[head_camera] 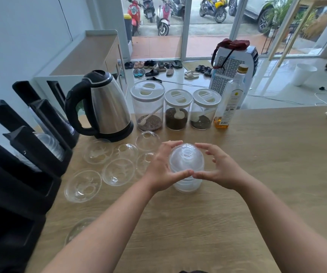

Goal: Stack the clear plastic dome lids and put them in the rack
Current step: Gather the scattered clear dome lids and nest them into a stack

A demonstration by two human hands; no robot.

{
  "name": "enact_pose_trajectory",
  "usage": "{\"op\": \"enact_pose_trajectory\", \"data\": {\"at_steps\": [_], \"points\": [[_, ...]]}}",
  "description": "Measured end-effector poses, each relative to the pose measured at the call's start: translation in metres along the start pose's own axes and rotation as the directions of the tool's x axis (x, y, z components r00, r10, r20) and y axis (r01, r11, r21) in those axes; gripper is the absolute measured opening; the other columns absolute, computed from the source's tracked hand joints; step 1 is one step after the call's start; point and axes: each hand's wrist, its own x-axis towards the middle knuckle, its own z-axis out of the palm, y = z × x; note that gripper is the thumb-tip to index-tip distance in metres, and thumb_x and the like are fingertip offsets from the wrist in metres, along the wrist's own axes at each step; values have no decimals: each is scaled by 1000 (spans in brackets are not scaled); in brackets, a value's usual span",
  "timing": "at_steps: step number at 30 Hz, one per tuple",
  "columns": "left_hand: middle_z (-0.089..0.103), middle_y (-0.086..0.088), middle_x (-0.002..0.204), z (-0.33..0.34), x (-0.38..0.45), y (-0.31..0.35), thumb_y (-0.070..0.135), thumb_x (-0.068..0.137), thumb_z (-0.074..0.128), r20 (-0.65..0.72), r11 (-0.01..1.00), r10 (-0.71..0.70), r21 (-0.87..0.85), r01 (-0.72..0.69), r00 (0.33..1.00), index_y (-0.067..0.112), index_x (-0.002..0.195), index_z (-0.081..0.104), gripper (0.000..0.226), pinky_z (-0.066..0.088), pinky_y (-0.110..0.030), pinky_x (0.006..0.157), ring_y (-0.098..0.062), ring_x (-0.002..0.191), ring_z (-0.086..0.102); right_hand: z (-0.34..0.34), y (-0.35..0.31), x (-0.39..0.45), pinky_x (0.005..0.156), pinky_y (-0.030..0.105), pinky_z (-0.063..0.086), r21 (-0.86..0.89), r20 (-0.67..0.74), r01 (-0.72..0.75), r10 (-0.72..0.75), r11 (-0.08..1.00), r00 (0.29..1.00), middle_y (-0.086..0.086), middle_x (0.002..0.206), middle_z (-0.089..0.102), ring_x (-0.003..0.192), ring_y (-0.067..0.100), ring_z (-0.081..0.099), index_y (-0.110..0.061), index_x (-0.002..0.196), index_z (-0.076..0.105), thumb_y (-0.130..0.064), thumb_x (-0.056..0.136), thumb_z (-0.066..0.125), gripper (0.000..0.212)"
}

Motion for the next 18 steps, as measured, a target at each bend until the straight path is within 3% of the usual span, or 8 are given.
{"op": "enact_pose_trajectory", "data": {"at_steps": [3,6,10,15,18], "points": [[44,11,138,-1,0,-3,48,70,83,25,999,1,34,-1,1000,29,140,45,82,34,-17,104,-2,129,43,2,4,0,109,34,37,2,11,-20,20,1000,1000,-15,143,42,131,7,39,-40,141,40,-44,62,88,92],[44,13,139,-3,0,-3,46,72,82,34,999,-7,45,5,999,30,142,44,82,26,-8,99,12,126,36,4,6,1,109,38,39,11,22,-25,25,1000,999,-16,145,42,133,11,39,-42,141,39,-46,61,88,94],[38,15,146,-12,-6,4,51,73,79,33,1000,-13,2,13,999,34,147,36,87,28,-15,107,4,136,34,-4,0,-1,112,41,36,23,41,-17,16,1000,999,-17,147,37,137,10,35,-50,141,32,-52,57,86,100],[51,16,139,-58,-46,10,50,83,66,-100,998,-58,-42,54,993,30,140,48,63,35,-16,106,-1,132,45,-22,-43,2,112,48,34,3,-67,170,-169,985,983,-21,141,40,137,10,34,-51,138,38,-57,65,80,84],[60,20,123,-94,-91,2,48,82,71,-87,979,-172,98,181,981,34,129,57,50,41,-12,95,3,120,53,-12,-82,10,110,36,35,-41,-109,307,-309,951,945,-18,138,45,133,11,38,-46,130,49,-50,71,75,64]]}}
